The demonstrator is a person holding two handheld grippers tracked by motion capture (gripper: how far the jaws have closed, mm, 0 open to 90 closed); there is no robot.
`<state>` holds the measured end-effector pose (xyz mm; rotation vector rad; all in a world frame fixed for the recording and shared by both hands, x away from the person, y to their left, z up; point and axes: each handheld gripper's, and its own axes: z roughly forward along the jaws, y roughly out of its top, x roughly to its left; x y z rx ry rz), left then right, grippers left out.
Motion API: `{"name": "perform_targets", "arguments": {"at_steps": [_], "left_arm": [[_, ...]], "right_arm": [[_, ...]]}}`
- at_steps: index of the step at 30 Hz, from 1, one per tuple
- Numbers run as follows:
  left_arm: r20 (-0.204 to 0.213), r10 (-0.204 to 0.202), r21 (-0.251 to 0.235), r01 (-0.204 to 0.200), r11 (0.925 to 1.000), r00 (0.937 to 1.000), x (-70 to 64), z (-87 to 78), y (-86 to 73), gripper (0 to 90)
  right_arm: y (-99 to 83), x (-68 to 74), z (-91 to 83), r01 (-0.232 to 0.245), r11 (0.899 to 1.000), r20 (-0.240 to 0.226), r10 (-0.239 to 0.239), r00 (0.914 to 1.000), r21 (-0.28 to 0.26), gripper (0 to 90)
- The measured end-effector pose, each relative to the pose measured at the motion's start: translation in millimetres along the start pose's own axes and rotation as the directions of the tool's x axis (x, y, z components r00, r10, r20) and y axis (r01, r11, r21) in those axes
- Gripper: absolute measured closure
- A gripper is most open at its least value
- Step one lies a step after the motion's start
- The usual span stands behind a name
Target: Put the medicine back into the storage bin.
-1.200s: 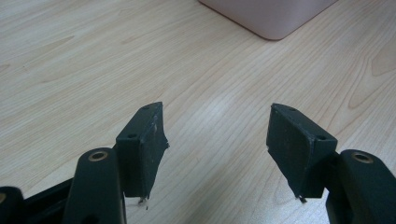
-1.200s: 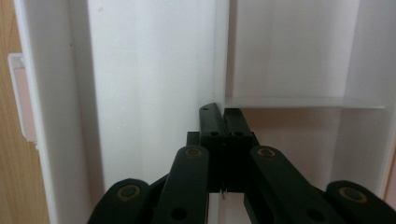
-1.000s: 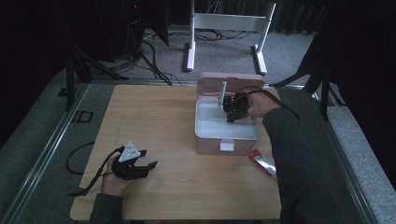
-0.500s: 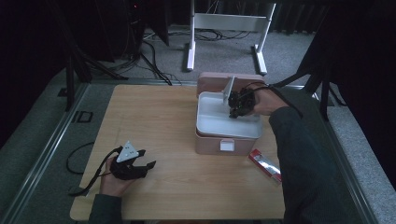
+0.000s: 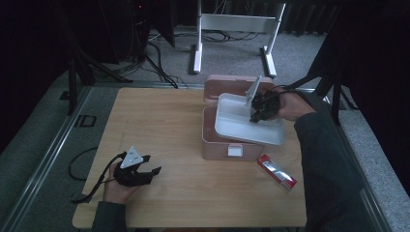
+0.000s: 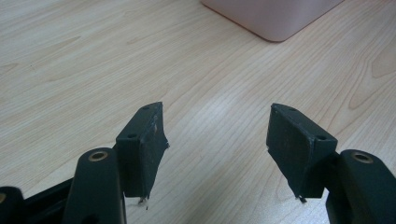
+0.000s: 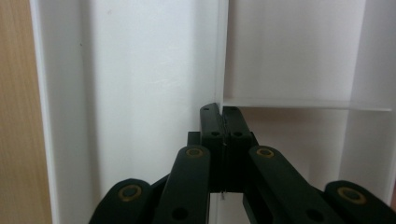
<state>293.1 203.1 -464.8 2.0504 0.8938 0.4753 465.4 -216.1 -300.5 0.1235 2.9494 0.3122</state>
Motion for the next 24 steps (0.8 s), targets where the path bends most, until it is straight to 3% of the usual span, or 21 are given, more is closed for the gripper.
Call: {"name": "perform_targets", "arguments": {"at_steps": [8,14,18,24], "left_arm": [[0.001,0.000,0.000,0.000,1.0000,1.0000,0.1,-0.1,0.0,37.3],[0.001,-0.002,0.001,0.002,1.0000,1.0000,0.2,0.5,-0.2,37.3],[0.001,-0.002,0.001,0.002,1.0000,1.0000,0.2,0.4,-0.1,37.3],[0.003,-0.001,0.004,0.001,1.0000,1.0000,0.1,1.5,0.1,37.3]], "right_arm": [[-39.9,3.5,-3.5,-0.063,0.998,-0.006,0.063,0.9980,0.024,89.9],[-75.9,7.5,-12.7,-0.129,0.990,0.005,0.129,0.9916,0.056,90.0],[-102.5,10.9,-20.9,-0.184,0.981,0.015,0.183,0.9829,0.061,89.9],[-140.6,13.1,-26.7,-0.275,0.959,0.033,0.273,0.9614,0.069,89.9]]}}
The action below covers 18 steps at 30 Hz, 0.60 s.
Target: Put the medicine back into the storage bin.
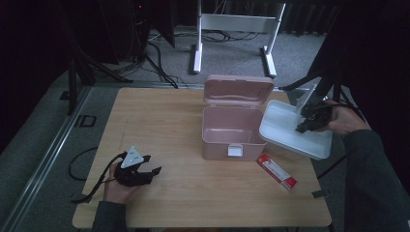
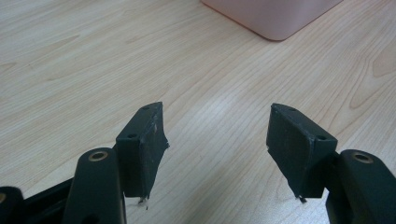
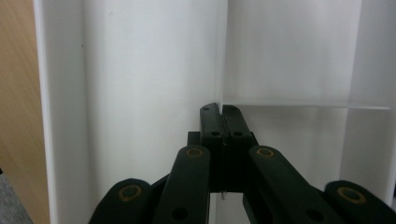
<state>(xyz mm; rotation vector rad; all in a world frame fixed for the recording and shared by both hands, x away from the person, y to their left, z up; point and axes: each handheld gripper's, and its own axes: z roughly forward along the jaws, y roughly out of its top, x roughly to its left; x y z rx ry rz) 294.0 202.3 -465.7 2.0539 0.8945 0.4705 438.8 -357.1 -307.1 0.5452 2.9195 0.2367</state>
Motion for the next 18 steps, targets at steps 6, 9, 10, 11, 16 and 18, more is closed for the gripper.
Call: {"name": "perform_targets", "arguments": {"at_steps": [6,9,10,11,16,18], "left_arm": [[0.001,0.000,0.003,0.000,1.0000,1.0000,-0.2,0.8,-0.1,37.3],[0.005,0.001,0.006,-0.001,1.0000,1.0000,-0.2,1.3,0.0,37.3],[0.007,0.003,0.010,-0.003,0.9999,1.0000,-0.4,1.6,-0.1,37.3],[0.006,0.003,0.009,-0.003,1.0000,1.0000,-0.6,1.5,-0.1,37.3],[0.004,0.001,0.002,-0.001,1.0000,1.0000,-0.5,0.6,0.1,37.3],[0.004,0.000,0.004,0.000,1.0000,1.0000,-0.5,0.8,0.1,37.3]], "right_arm": [[-25.1,-10.9,0.5,-0.111,0.994,0.016,0.112,0.9936,-0.003,89.9],[-29.9,-13.3,2.9,-0.137,0.991,0.019,0.137,0.9904,0.003,89.9],[-31.6,-14.3,5.0,-0.151,0.989,0.022,0.151,0.9883,0.008,89.9],[-33.9,-17.2,11.2,-0.183,0.983,0.049,0.182,0.9822,0.019,89.9],[-34.5,-22.6,36.7,-0.263,0.963,0.070,0.259,0.9634,0.059,89.9],[-32.9,-23.5,48.7,-0.277,0.959,0.076,0.272,0.9592,0.066,89.9]]}}
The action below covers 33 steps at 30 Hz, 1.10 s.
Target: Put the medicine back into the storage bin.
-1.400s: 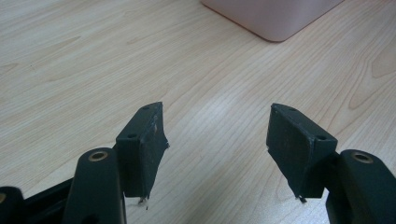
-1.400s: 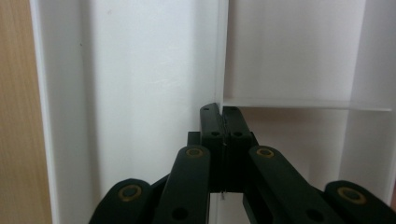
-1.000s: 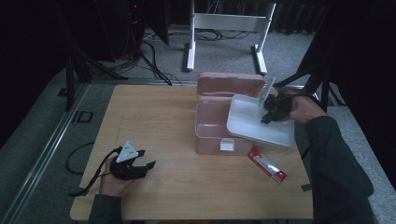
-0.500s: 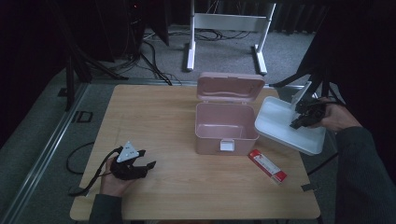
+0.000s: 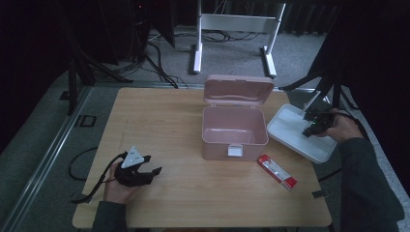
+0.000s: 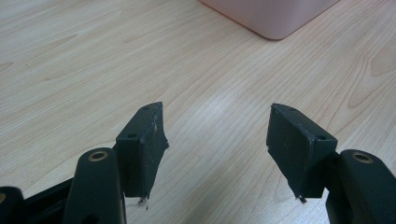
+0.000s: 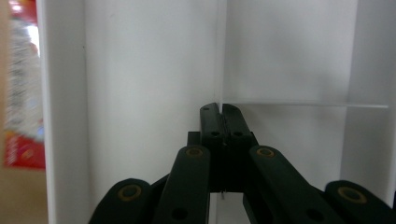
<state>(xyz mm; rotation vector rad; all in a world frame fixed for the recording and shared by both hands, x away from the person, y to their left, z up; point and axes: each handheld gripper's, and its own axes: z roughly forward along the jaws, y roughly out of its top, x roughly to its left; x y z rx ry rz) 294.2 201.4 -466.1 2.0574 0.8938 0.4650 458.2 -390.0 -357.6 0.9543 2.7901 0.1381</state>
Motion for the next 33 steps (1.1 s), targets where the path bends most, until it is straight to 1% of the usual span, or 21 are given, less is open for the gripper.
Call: {"name": "perform_targets", "arguments": {"at_steps": [2,7,8,10,13,15,17,22,24,25,26,27,28,29,30,31,33], "left_arm": [[0.000,0.004,0.002,-0.004,1.0000,1.0000,0.0,0.1,0.0,37.3],[-0.003,0.000,-0.003,0.000,1.0000,1.0000,0.5,-0.9,-0.2,37.3],[-0.003,0.000,-0.003,0.000,1.0000,1.0000,0.5,-0.9,-0.2,37.3],[-0.003,0.001,-0.003,-0.001,1.0000,1.0000,0.5,-0.9,-0.2,37.3],[-0.002,0.000,-0.004,0.000,1.0000,1.0000,0.3,-1.1,-0.1,37.3],[-0.003,0.000,-0.004,0.000,1.0000,1.0000,0.3,-1.0,-0.2,37.3],[-0.002,0.001,-0.005,-0.001,1.0000,1.0000,0.4,-1.1,-0.2,37.3],[-0.001,0.000,-0.004,0.000,1.0000,1.0000,0.1,-0.7,-0.1,37.3],[-0.002,0.001,-0.004,-0.001,1.0000,1.0000,0.3,-1.0,-0.1,37.3],[-0.003,0.001,-0.005,-0.001,1.0000,1.0000,0.4,-1.2,-0.2,37.3],[-0.003,0.001,-0.005,-0.001,1.0000,1.0000,0.5,-1.3,-0.2,37.3],[-0.001,0.001,-0.004,-0.001,1.0000,1.0000,0.6,-1.3,-0.2,37.3],[-0.003,0.001,-0.004,-0.001,1.0000,1.0000,0.5,-1.3,-0.2,37.3],[-0.003,0.001,-0.004,-0.001,1.0000,1.0000,0.6,-1.4,-0.2,37.3],[-0.002,0.002,-0.005,-0.002,1.0000,1.0000,0.6,-1.5,-0.2,37.3],[-0.003,0.000,-0.007,0.000,1.0000,1.0000,0.5,-2.0,-0.2,37.3],[-0.005,0.000,-0.007,0.000,1.0000,1.0000,0.7,-2.1,-0.1,37.3]], "right_arm": [[2.8,-0.1,12.9,-0.020,1.000,0.000,0.020,0.9998,0.005,89.8],[8.2,1.5,41.7,-0.048,0.999,-0.008,0.048,0.9988,0.024,89.9],[8.2,1.5,41.7,-0.048,0.999,-0.008,0.048,0.9988,0.024,89.9],[10.3,3.6,52.2,-0.052,0.998,-0.015,0.053,0.9985,0.044,89.9],[11.1,4.7,61.0,-0.060,0.997,-0.032,0.061,0.9976,0.041,89.9],[12.4,6.6,66.8,-0.058,0.996,-0.034,0.060,0.9976,0.062,89.8],[13.2,7.0,69.8,-0.062,0.996,-0.041,0.064,0.9971,0.061,89.8],[16.3,6.4,77.0,-0.080,0.993,-0.037,0.083,0.9958,0.083,89.2],[16.8,6.4,79.4,-0.079,0.993,-0.034,0.083,0.9960,0.085,88.6],[16.5,7.0,81.4,-0.084,0.992,-0.040,0.088,0.9954,0.090,87.9],[16.5,7.0,81.4,-0.084,0.992,-0.040,0.088,0.9954,0.090,87.9],[16.4,7.1,81.5,-0.085,0.992,-0.042,0.089,0.9952,0.088,85.6],[16.5,6.9,80.9,-0.084,0.993,-0.046,0.089,0.9950,0.083,81.6],[16.9,7.6,78.9,-0.086,0.992,-0.061,0.092,0.9939,0.088,80.3],[16.9,7.6,78.9,-0.086,0.992,-0.061,0.092,0.9939,0.088,80.3],[17.9,8.3,73.8,-0.077,0.993,-0.056,0.082,0.9951,0.088,78.5],[18.2,8.6,71.6,-0.077,0.994,-0.058,0.082,0.9949,0.083,77.8]]}}
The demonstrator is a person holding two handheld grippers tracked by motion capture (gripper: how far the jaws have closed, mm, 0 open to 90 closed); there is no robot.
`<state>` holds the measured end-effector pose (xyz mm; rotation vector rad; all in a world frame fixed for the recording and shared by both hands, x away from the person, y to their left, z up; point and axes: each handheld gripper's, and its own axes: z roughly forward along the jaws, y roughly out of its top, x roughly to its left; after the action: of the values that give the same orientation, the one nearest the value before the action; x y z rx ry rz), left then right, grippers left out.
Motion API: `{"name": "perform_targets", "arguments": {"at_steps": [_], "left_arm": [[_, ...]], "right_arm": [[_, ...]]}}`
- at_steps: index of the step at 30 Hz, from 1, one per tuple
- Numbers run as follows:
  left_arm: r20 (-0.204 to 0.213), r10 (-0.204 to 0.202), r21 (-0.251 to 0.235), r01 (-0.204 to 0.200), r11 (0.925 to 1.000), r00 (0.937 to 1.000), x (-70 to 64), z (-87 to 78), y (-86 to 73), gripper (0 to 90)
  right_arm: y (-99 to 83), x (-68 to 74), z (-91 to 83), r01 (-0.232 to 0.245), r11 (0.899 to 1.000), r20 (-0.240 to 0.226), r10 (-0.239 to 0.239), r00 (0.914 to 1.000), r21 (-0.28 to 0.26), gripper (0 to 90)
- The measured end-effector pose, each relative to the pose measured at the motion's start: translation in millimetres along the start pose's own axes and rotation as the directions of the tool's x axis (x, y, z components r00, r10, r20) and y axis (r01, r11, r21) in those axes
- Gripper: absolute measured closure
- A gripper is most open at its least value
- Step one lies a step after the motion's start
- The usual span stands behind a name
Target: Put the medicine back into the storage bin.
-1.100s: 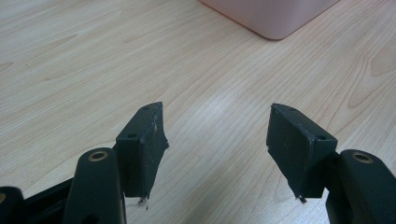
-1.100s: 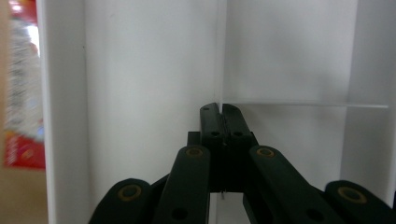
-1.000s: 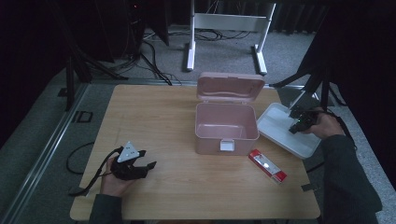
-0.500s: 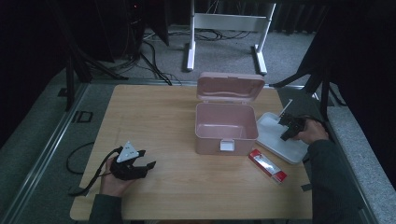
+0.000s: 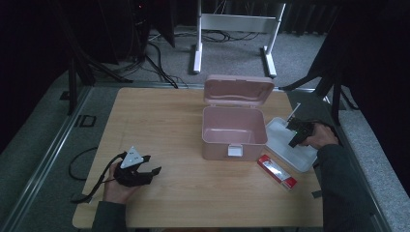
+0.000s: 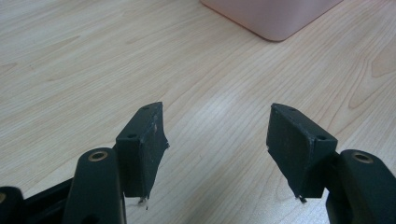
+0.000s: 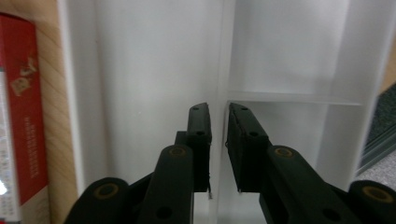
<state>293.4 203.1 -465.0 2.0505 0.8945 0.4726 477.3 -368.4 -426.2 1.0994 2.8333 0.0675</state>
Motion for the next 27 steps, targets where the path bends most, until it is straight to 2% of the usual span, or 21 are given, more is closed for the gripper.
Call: {"name": "perform_targets", "arguments": {"at_steps": [3,5,6,15,17,19,21,23,25,26,27], "left_arm": [[0.000,0.001,0.001,-0.001,1.0000,1.0000,-0.1,0.2,0.0,37.3],[0.000,0.001,0.001,-0.001,1.0000,1.0000,-0.2,0.1,-0.1,37.3],[0.002,0.001,0.000,-0.001,1.0000,1.0000,-0.1,0.1,0.0,37.3],[-0.002,0.002,0.002,-0.002,1.0000,1.0000,0.2,-0.9,-0.1,37.3],[-0.001,-0.002,-0.004,0.002,1.0000,1.0000,0.4,-1.6,-0.3,37.2],[-0.001,-0.002,-0.003,0.002,1.0000,1.0000,0.5,-1.6,-0.3,37.3],[0.000,-0.002,-0.002,0.002,1.0000,1.0000,0.6,-1.1,-0.4,37.3],[0.000,0.000,0.000,0.000,1.0000,1.0000,0.4,-0.8,-0.3,37.3],[-0.001,0.001,0.000,-0.001,1.0000,1.0000,-0.2,-0.4,-0.1,37.2],[-0.001,0.001,0.000,-0.001,1.0000,1.0000,-0.2,-0.4,-0.1,37.2],[-0.001,0.000,0.000,0.000,1.0000,1.0000,-0.2,-0.3,0.0,37.2]], "right_arm": [[1.2,4.3,-11.3,-0.010,1.000,0.011,0.010,0.9999,-0.018,72.4],[1.6,5.6,-12.7,-0.015,1.000,0.011,0.016,0.9998,-0.023,71.1],[2.4,10.1,-14.8,-0.013,1.000,0.008,0.013,0.9999,-0.024,67.5],[4.5,25.6,-25.3,-0.027,0.999,0.027,0.029,0.9992,-0.039,61.2],[2.1,36.1,-31.0,-0.008,0.998,0.035,0.011,0.9993,-0.062,57.6],[0.7,40.1,-33.0,-0.002,0.997,0.033,0.004,0.9995,-0.075,56.1],[-3.7,56.2,-38.5,0.002,0.995,0.031,0.001,0.9995,-0.101,52.6],[-4.5,59.5,-39.6,0.005,0.995,0.034,-0.001,0.9994,-0.101,51.9],[-7.0,69.8,-43.3,0.008,0.994,0.034,-0.004,0.9994,-0.110,51.2],[-7.0,69.8,-43.3,0.008,0.994,0.034,-0.004,0.9994,-0.110,51.2],[-7.9,76.1,-45.9,-0.021,0.994,0.009,0.022,0.9997,-0.105,50.7]]}}
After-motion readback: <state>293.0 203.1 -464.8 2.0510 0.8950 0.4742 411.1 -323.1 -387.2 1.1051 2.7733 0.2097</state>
